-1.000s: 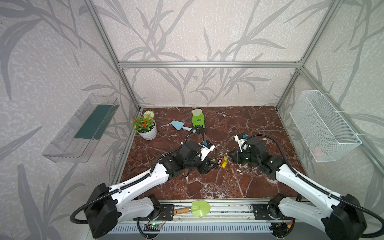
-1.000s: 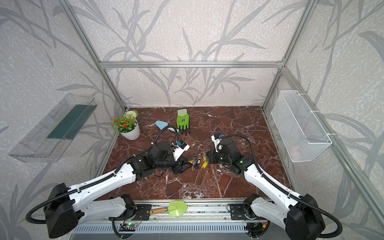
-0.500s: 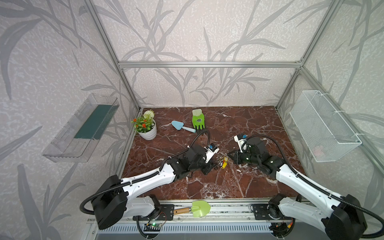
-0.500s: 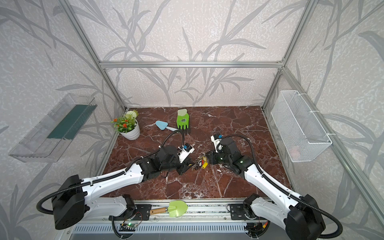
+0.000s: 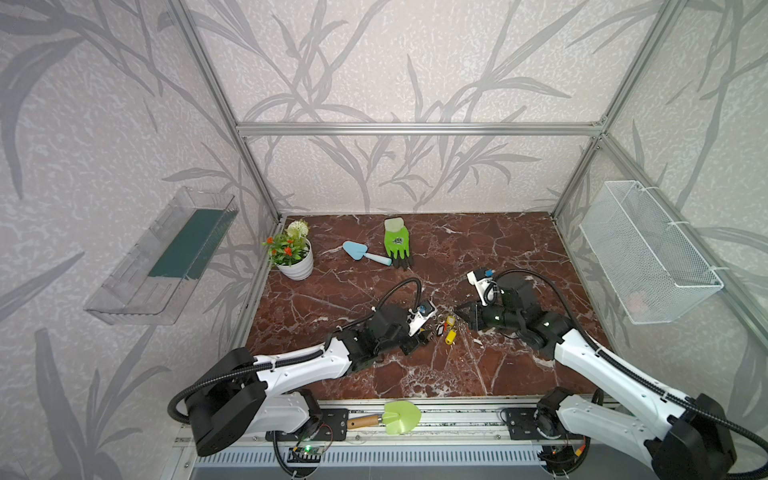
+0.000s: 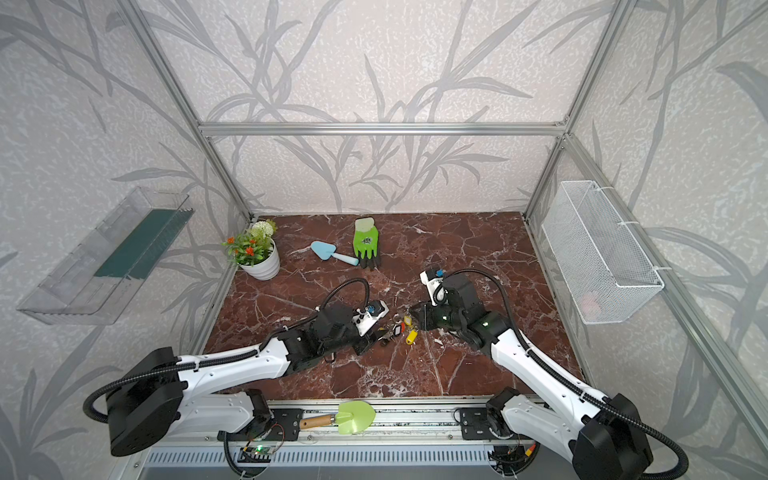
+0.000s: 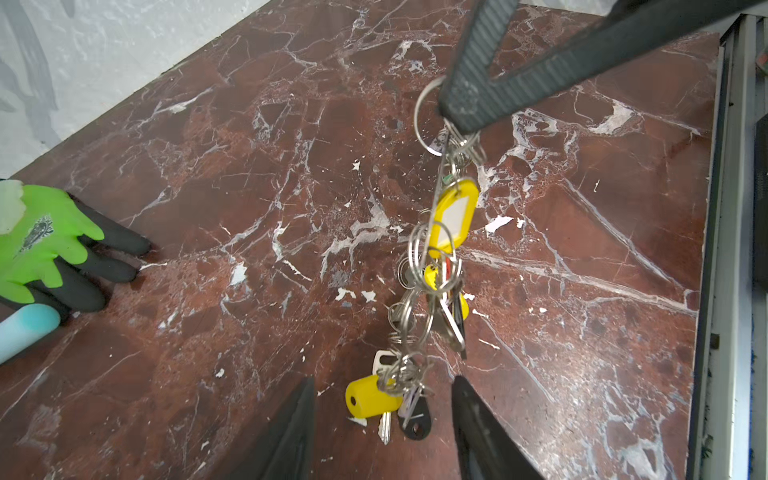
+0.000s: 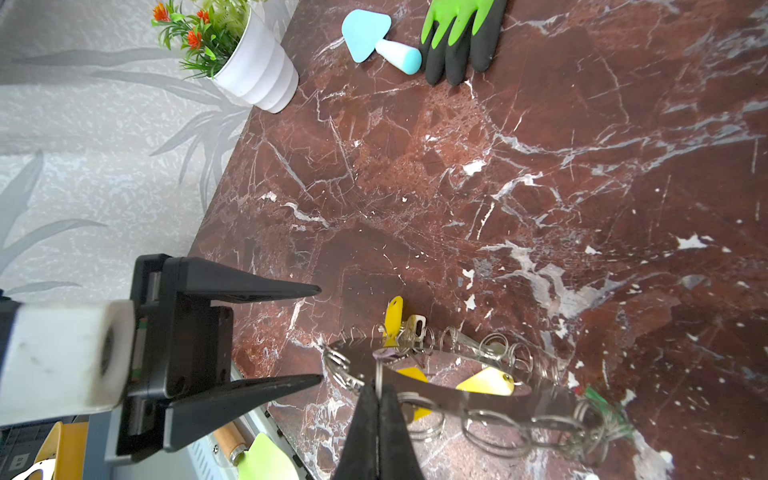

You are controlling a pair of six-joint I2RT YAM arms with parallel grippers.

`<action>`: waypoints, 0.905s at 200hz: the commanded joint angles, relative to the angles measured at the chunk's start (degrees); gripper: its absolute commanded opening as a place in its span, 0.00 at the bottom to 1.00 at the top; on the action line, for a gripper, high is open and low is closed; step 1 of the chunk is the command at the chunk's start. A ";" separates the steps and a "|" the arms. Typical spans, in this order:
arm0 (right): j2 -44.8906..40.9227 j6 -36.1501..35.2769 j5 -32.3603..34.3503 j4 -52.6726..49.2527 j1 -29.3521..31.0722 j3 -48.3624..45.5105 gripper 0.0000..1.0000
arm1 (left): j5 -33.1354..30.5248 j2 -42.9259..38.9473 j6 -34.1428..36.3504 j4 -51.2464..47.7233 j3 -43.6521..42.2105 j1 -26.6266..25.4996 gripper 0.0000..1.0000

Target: Put the keys on the keyring

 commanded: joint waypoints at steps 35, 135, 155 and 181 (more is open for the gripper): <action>-1.48 -0.55 -2.15 0.63 -0.26 2.63 0.00 | 1.48 6.24 2.95 7.08 1.19 0.35 0.49; -1.03 -0.82 -2.94 1.54 -0.61 2.58 0.00 | 9.97 11.85 1.00 8.53 4.18 1.20 0.21; -0.87 -0.73 -3.04 2.53 -0.80 2.19 0.00 | 9.92 9.87 -0.68 6.51 3.99 1.16 0.10; -0.36 -0.76 -2.94 3.39 -1.06 2.11 0.00 | 9.98 5.41 -3.57 1.86 4.26 0.73 0.01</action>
